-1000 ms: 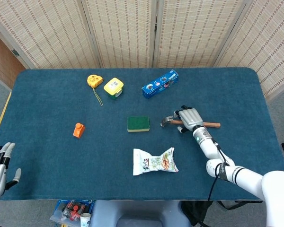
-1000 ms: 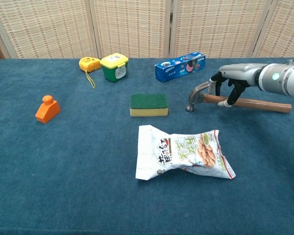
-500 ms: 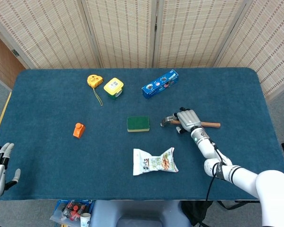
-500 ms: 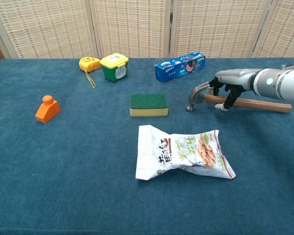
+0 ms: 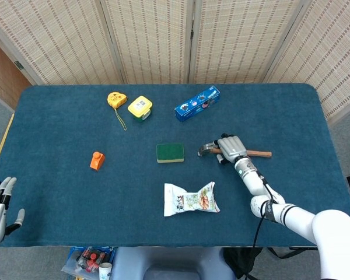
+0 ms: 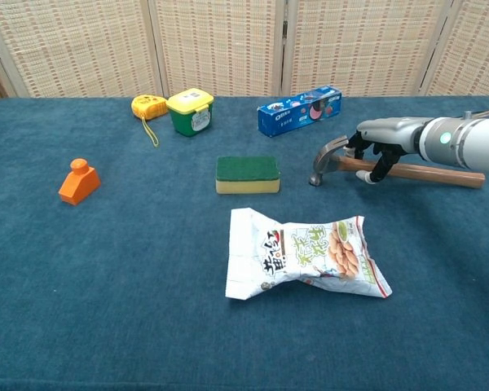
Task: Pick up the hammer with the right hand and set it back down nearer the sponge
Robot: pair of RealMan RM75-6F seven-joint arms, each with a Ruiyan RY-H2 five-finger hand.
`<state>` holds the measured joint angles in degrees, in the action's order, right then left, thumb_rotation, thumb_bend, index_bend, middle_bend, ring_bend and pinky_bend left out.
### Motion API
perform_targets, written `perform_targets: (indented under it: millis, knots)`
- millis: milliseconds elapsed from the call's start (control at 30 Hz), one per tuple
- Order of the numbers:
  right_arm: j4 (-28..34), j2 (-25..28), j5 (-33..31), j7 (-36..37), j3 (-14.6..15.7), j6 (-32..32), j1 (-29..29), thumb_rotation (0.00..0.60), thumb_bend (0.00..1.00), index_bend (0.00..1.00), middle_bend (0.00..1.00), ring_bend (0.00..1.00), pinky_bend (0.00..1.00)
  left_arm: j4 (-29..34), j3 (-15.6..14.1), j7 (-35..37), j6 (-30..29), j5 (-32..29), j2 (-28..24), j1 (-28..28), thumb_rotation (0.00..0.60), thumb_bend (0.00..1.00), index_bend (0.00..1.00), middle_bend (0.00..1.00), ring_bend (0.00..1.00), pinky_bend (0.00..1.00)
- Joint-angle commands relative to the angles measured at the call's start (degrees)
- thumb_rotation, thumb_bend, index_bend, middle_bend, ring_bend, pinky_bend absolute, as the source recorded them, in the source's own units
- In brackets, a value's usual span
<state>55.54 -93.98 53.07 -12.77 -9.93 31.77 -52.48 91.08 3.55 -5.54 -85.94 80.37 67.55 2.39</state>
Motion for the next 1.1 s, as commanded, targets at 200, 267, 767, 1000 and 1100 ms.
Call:
perform_targets:
  millis: [200,267,767,1000,1100]
  knots:
    - [-0.4,-0.2,0.4,0.4,0.0,0.0,-0.1,0.600,0.48,0.40,0.43,0.14,0.18,0.0,0.1,-0.1,0.1,-0.1,0.1,0.1,0.600,0.40,0.00,0.00,0.00,0.00]
    - [-0.5,-0.3,0.5,0.6,0.1,0.0,-0.1,0.600,0.49,0.41,0.44,0.15,0.18,0.0,0.1,-0.1,0.1,-0.1,0.1,0.1,0.600,0.40,0.00,0.00,0.00,0.00]
    - [-1.2,-0.7,0.7,0.9,0.1,0.0,-0.1,0.600,0.55,0.47,0.49,0.19,0.18,-0.5,0.1,0.2,0.3,-0.3,0.3,-0.1,0.600,0.40,0.00,0.00,0.00,0.00]
    - [-0.5,-0.2,1.3,1.1,0.2,0.5,0.3,0.600,0.61,0.51,0.53,0.22,0.18,-1.0,0.2,0.5,1.1,-1.0,0.7,0.1,0.600,0.40,0.00,0.00,0.00,0.00]
    - [0.3,0.5,2.1,1.7,0.1,1.4,0.7,0.600,0.63,0.53,0.55,0.25,0.18,-1.2,0.3,0.6,1.3,-1.1,0.7,0.3,0.600,0.40,0.00,0.00,0.00,0.00]
